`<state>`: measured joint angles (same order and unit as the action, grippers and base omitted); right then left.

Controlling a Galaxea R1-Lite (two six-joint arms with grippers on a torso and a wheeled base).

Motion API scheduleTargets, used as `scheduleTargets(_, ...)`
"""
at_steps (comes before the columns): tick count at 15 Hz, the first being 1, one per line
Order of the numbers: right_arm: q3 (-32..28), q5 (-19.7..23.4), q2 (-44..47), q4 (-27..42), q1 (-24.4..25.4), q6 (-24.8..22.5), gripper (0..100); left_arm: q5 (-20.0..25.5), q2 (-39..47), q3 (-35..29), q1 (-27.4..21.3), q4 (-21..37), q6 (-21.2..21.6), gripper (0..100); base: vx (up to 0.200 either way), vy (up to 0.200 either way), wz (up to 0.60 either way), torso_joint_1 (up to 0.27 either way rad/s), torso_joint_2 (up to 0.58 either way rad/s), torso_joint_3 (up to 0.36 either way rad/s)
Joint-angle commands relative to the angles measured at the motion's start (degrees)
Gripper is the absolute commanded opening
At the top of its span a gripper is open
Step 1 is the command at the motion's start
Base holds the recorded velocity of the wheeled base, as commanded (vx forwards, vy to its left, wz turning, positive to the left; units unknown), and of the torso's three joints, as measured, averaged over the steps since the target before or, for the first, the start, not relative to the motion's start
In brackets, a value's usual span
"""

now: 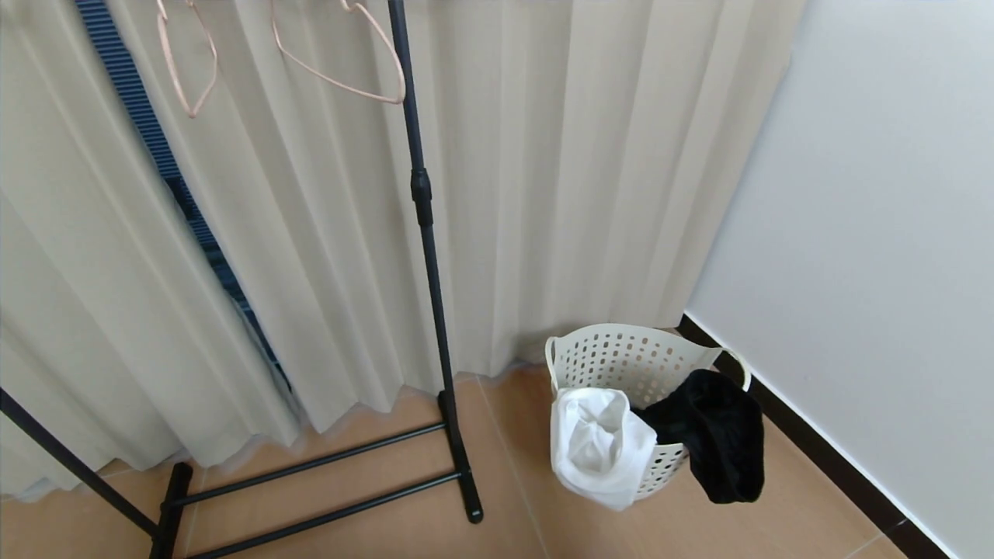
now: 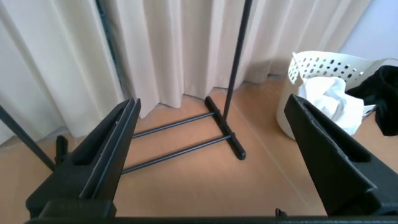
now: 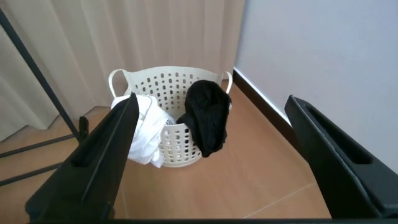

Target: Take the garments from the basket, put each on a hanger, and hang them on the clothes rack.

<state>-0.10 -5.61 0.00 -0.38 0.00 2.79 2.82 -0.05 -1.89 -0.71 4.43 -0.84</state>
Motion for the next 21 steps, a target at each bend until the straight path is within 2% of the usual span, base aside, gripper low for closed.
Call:
scheduleTargets(1, 0.01, -0.02, 0.00, 0.03, 0.00, 0.02, 100, 0.00, 0.05, -0.04, 0.00, -0.03, 0.05, 100, 0.200, 0.000, 0.00, -0.002, 0.00, -0.002)
scheduleTargets(6, 0.01, -0.02, 0.00, 0.03, 0.00, 0.02, 100, 0.00, 0.05, -0.04, 0.00, -0.03, -0.04, 100, 0.200, -0.040, 0.00, 0.003, 0.00, 0.000)
scheduleTargets(9, 0.01, -0.02, 0.00, 0.03, 0.00, 0.02, 100, 0.00, 0.05, -0.04, 0.00, -0.03, -0.04, 100, 0.000, -0.200, 0.00, 0.009, 0.00, -0.001)
scheduleTargets(21, 0.01, -0.02, 0.00, 0.03, 0.00, 0.11, 100, 0.00, 0.05, -0.04, 0.00, -0.03, -0.04, 100, 0.000, 0.000, 0.00, 0.000, 0.00, -0.008)
